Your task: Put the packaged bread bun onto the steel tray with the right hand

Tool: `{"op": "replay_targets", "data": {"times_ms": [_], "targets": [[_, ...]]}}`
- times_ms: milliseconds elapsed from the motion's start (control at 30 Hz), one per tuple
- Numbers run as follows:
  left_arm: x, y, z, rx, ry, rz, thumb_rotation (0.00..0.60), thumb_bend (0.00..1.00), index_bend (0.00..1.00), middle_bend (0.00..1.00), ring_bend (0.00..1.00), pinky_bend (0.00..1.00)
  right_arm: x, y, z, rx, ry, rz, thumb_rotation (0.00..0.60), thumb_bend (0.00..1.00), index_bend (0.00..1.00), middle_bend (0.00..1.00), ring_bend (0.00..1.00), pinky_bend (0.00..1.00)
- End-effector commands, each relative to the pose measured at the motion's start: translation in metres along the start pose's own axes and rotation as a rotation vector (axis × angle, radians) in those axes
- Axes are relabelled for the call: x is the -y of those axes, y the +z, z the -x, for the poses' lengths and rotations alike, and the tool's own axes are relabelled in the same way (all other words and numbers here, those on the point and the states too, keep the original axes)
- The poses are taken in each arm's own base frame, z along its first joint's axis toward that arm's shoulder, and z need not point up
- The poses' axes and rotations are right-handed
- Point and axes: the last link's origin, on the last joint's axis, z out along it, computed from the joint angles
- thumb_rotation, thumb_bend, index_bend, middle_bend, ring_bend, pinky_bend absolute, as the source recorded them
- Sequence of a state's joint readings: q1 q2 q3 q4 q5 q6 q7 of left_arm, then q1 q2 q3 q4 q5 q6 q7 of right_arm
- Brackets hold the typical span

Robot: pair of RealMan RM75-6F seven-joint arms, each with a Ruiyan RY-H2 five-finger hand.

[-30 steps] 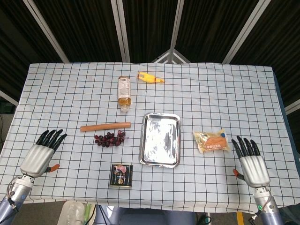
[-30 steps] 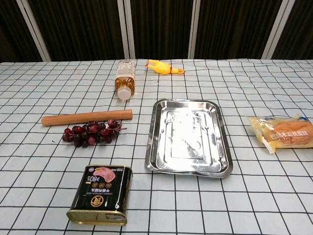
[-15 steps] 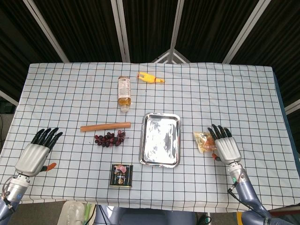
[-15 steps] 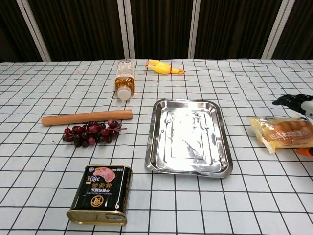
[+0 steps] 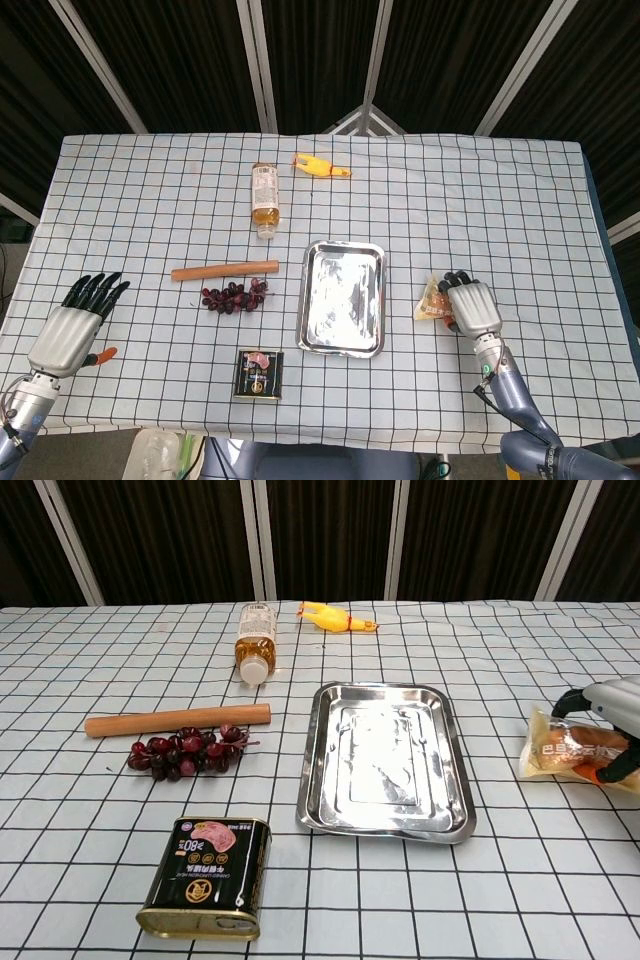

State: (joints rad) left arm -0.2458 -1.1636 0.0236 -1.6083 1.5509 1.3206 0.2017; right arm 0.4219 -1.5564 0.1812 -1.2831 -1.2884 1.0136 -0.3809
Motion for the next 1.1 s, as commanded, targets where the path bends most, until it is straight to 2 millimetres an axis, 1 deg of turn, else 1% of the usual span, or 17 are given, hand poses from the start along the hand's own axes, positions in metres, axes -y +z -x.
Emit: {"op": "replay_targets", "data": {"times_ms": [33,233,367,433,467,533,567,667,700,800,933,1033,1067,1100], "targets": [[0.000,0.000,-0.001,-0.001,-0.003,0.000,0.600,0.07,0.00,0.00,0.00,0.04,0.003,0.001,-0.004,-0.014,0.001,-0.004,0.600,0.51,0.67,0.49,0.41,0.63],[0.001,-0.001,-0.002,-0.002,-0.007,0.002,0.600,0.07,0.00,0.00,0.00,0.04,0.012,0.000,-0.019,-0.063,-0.009,-0.024,0.600,0.51,0.67,0.50,0.41,0.64],[0.000,0.000,-0.001,0.001,-0.007,0.006,0.600,0.07,0.00,0.00,0.00,0.04,0.034,0.002,-0.036,-0.103,0.004,-0.063,0.600,0.51,0.67,0.50,0.42,0.64],[-0.001,0.001,0.000,0.006,-0.006,0.007,0.600,0.07,0.00,0.00,0.00,0.04,0.057,0.007,-0.047,-0.125,-0.001,-0.108,0.600,0.51,0.67,0.50,0.42,0.64],[-0.001,0.001,0.000,0.007,-0.006,0.007,0.600,0.07,0.00,0.00,0.00,0.04,0.065,0.009,-0.049,-0.126,-0.006,-0.118,0.600,0.51,0.67,0.50,0.42,0.64],[-0.001,0.001,0.000,0.008,-0.008,0.009,0.600,0.07,0.00,0.00,0.00,0.04,0.090,0.016,-0.056,-0.129,-0.024,-0.148,0.600,0.51,0.67,0.50,0.42,0.64],[-0.001,0.001,-0.001,0.008,-0.010,0.010,0.600,0.07,0.00,0.00,0.00,0.04,0.097,0.019,-0.057,-0.128,-0.031,-0.154,0.600,0.51,0.67,0.50,0.42,0.64],[0.001,0.001,-0.004,0.000,-0.023,0.009,0.600,0.07,0.00,0.00,0.00,0.04,0.132,0.029,-0.060,-0.122,-0.048,-0.178,0.600,0.51,0.67,0.50,0.43,0.64],[0.002,0.001,-0.004,0.000,-0.026,0.008,0.600,0.07,0.00,0.00,0.00,0.04,0.140,0.031,-0.060,-0.120,-0.053,-0.179,0.600,0.51,0.67,0.50,0.43,0.64],[0.006,0.002,-0.006,-0.001,-0.038,0.002,0.600,0.07,0.00,0.00,0.00,0.04,0.170,0.041,-0.058,-0.109,-0.074,-0.191,0.600,0.51,0.67,0.50,0.43,0.64],[0.006,0.002,-0.006,0.002,-0.037,0.006,0.600,0.07,0.00,0.00,0.00,0.04,0.197,0.052,-0.053,-0.088,-0.082,-0.180,0.600,0.51,0.67,0.50,0.43,0.64],[0.005,0.002,-0.005,0.006,-0.033,0.012,0.600,0.07,0.00,0.00,0.00,0.04,0.209,0.058,-0.051,-0.087,-0.092,-0.164,0.600,0.51,0.67,0.50,0.43,0.64],[0.005,0.002,-0.005,0.007,-0.033,0.013,0.600,0.07,0.00,0.00,0.00,0.04,0.211,0.059,-0.050,-0.089,-0.094,-0.159,0.600,0.51,0.64,0.50,0.43,0.64],[0.005,0.003,-0.004,0.010,-0.033,0.013,0.600,0.07,0.00,0.00,0.00,0.04,0.213,0.059,-0.050,-0.094,-0.093,-0.153,0.600,0.51,0.59,0.49,0.41,0.63]]}}
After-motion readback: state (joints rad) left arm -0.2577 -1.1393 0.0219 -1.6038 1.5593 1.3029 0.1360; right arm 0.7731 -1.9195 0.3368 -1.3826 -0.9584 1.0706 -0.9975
